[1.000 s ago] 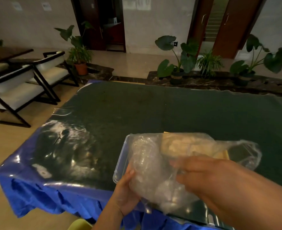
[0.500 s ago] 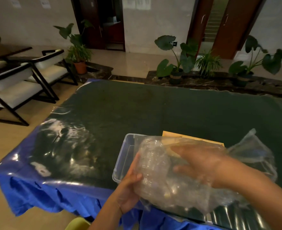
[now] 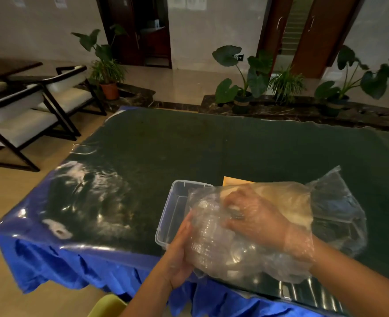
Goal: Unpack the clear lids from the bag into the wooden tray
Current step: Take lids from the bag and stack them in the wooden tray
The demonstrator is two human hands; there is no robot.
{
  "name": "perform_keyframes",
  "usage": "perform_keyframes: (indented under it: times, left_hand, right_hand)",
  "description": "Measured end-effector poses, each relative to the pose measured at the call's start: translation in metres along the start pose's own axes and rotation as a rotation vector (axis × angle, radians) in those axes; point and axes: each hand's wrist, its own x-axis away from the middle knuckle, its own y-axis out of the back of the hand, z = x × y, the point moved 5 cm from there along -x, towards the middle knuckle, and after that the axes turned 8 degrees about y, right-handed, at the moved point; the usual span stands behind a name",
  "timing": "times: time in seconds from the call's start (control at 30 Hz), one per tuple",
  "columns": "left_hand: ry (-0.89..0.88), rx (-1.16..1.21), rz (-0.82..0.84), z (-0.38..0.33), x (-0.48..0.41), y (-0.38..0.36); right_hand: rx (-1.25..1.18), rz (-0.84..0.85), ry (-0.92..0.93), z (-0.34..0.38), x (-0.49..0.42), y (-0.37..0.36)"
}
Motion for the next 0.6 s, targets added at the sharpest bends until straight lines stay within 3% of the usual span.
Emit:
perform_keyframes:
  times: [0.33,0.43,0.6]
  left_hand:
    - [-0.074,0.004,-0.027,-0.001,-0.001,0.001]
    - [-0.064,-0.008,-0.014,-0.001,-0.001,0.0]
    - [-0.055,-0.011,-0.011,-0.003,0.001,-0.002]
  right_hand:
    - [-0.202,0.127,-0.005,-0.006,0.007,-0.015]
    - [-0.356,0.108,-0.021,-0.014,0.011,-0.016]
    - [-0.412,0.036,-0.082,-0.028,0.009,-0.018]
